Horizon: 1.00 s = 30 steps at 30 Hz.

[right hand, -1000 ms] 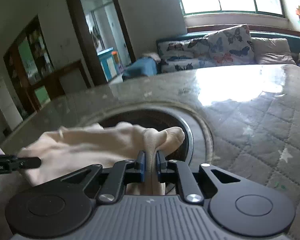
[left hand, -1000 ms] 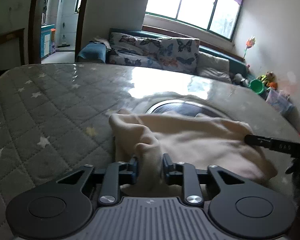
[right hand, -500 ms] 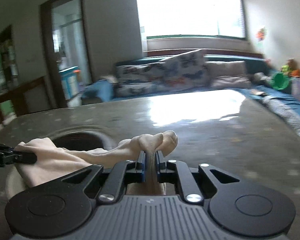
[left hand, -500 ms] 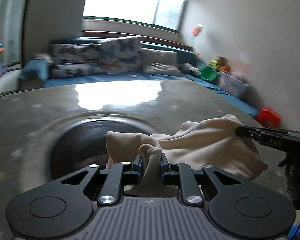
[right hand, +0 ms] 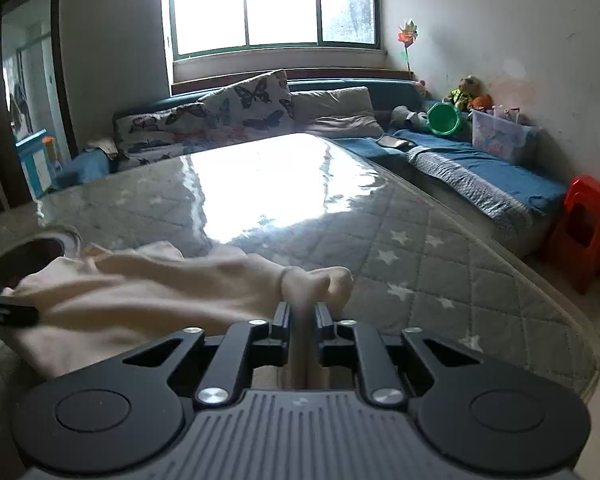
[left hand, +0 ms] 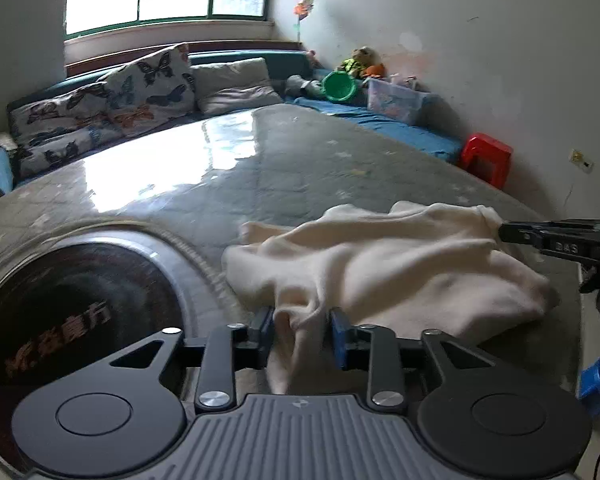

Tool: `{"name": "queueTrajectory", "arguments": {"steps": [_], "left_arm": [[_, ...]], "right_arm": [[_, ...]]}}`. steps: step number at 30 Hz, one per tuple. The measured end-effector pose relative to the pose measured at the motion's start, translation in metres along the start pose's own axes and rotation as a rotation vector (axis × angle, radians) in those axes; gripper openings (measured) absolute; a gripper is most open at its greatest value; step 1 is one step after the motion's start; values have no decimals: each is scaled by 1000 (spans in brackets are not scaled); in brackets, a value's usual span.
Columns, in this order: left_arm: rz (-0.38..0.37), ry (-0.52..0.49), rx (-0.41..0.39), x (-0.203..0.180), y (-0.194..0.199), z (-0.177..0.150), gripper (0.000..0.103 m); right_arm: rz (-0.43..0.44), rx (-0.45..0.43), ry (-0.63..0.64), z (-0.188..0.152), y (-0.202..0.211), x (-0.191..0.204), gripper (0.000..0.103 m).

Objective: Fold clothes

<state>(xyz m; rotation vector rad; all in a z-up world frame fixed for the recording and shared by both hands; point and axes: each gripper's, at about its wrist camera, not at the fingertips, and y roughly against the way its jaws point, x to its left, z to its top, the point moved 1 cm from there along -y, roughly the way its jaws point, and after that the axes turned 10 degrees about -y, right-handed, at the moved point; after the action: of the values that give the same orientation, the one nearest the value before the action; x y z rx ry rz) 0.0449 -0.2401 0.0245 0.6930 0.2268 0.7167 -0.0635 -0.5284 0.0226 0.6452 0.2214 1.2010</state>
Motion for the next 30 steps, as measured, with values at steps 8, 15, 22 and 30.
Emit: {"name": "queueTrajectory", "arguments": {"steps": [8,15,22,30], "left_arm": [[80,50,-21,33,26,-9,51],[174,40,-37,49,69,-41,53],[346,14,5,71,119,-90,58],[495,108,51,105,147,-130,67]], "right_arm": [[126,-59,103,-10,12,47,39],[214,-15,216,-28,-1,114,39],[299,27,329,-45,-12,180,39],[396,-58,356,-37,22,201,62]]}}
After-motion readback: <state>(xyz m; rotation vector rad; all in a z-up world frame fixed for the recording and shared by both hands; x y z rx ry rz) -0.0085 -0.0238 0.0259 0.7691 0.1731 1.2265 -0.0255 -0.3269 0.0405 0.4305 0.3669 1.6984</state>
